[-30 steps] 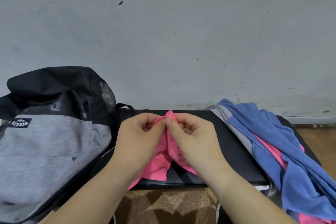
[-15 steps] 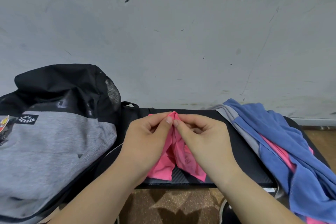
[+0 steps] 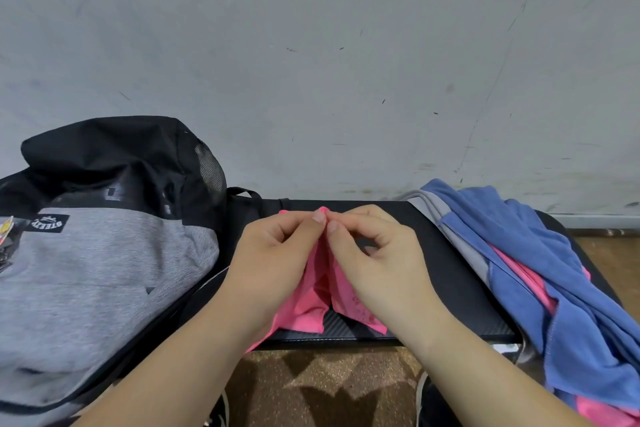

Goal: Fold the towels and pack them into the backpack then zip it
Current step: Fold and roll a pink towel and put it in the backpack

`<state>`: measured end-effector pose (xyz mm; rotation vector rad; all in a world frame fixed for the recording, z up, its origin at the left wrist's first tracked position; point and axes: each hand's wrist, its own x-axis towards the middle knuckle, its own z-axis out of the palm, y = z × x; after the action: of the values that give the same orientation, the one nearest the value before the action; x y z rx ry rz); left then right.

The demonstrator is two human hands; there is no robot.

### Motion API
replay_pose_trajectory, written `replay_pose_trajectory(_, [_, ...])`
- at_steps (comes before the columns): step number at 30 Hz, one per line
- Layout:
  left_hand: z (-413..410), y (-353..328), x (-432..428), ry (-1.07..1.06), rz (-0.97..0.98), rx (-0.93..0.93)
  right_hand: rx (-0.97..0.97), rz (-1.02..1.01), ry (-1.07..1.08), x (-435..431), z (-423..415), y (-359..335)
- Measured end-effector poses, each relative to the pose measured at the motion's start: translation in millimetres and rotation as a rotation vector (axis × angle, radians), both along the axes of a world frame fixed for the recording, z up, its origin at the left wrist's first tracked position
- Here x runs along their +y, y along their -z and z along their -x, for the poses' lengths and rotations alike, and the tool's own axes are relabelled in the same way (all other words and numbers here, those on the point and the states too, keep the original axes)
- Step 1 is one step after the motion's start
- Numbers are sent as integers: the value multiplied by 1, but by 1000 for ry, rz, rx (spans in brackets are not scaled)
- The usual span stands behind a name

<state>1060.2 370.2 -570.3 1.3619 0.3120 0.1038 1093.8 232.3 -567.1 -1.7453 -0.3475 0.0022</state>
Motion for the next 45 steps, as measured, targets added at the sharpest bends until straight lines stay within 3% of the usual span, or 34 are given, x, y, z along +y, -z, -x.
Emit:
replay_pose_trajectory(6, [-1, -1, 6, -63, -138, -27, 312, -215, -211, -8, -9, -3])
replay_pose_trajectory(8, [-2, -1, 11, -44, -207, -14, 371, -275, -169, -11, -16, -1])
replay_pose_trajectory(11, [0, -11, 12, 18, -179, -7, 218, -47, -98, -18, -27, 9])
replay_pose_trajectory(14, [7, -26, 10, 60, -78, -20, 42, 178, -222, -20, -27, 10])
replay_pose_trajectory(18, [25, -42, 11, 87, 150, -67, -28, 172, -325, -24, -15, 1])
replay_pose_trajectory(21, [36, -54, 15, 50, 169, -118, -11, 117, -403, -30, -1, -6])
replay_pose_trajectory(25, [51, -63, 17, -27, -2, -193, -33, 124, -449, -43, 18, -17])
replay_pose_trajectory(29, [59, -67, 16, -249, -253, -256, -84, 307, -435, -61, 24, -13])
replay_pose_trajectory(34, [57, -59, 14, -275, -394, -240, 82, 366, -542, -89, 16, 2])
replay_pose_trajectory(39, [50, -49, 21, -289, -519, -229, 163, 603, -554, -111, 4, 1])
replay_pose_trajectory(41, [48, -46, 32, -300, -552, -235, 175, 509, -445, -121, -1, -4])
replay_pose_trajectory(45, [45, -43, 44, -301, -499, -240, 288, 35, -281, -134, -8, -12])
